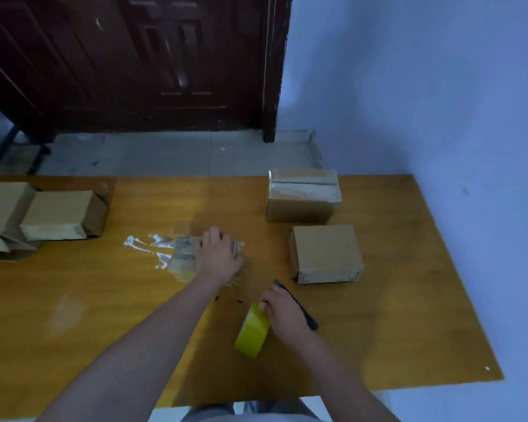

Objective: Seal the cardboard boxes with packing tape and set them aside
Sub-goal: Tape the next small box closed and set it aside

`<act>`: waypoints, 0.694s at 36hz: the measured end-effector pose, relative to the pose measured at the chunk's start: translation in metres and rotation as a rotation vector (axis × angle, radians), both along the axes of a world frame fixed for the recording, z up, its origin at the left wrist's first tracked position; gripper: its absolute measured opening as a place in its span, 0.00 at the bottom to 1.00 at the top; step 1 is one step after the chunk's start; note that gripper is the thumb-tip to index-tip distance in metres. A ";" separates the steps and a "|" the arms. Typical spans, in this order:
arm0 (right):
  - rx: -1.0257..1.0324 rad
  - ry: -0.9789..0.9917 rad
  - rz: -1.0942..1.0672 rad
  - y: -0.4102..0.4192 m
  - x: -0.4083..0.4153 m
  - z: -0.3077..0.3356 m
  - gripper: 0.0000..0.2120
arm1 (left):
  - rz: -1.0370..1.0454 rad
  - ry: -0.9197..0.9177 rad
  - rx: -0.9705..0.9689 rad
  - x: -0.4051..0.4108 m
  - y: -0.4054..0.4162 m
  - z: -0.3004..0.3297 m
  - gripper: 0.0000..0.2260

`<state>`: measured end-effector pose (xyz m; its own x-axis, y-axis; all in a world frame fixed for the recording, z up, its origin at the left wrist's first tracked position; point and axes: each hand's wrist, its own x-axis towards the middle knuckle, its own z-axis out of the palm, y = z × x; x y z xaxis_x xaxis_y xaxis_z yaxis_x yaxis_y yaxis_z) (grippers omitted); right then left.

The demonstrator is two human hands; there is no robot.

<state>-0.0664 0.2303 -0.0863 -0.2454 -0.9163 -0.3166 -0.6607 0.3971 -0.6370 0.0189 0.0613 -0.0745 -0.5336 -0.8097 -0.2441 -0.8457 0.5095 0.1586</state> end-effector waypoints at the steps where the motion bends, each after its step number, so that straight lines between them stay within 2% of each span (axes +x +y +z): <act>1: 0.003 -0.001 -0.009 0.000 0.000 0.000 0.10 | 0.016 0.003 0.007 -0.002 -0.002 -0.001 0.19; 7: 0.006 -0.036 -0.041 0.000 0.000 -0.001 0.09 | 0.072 0.075 -0.048 -0.007 -0.003 -0.009 0.12; 12: -0.012 -0.030 -0.079 -0.003 0.003 -0.007 0.10 | 0.027 0.171 -0.094 -0.001 -0.002 -0.019 0.07; 22: -0.094 -0.066 -0.175 -0.004 0.005 -0.009 0.09 | -0.120 0.244 -0.064 0.004 -0.011 -0.022 0.12; 25: -0.085 -0.064 -0.186 -0.003 0.004 -0.012 0.09 | -0.180 0.150 -0.078 0.004 -0.010 -0.021 0.14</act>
<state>-0.0622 0.2272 -0.0984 -0.3946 -0.8812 -0.2604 -0.5386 0.4514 -0.7114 0.0228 0.0508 -0.0954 -0.6967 -0.7115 -0.0913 -0.7100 0.6657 0.2300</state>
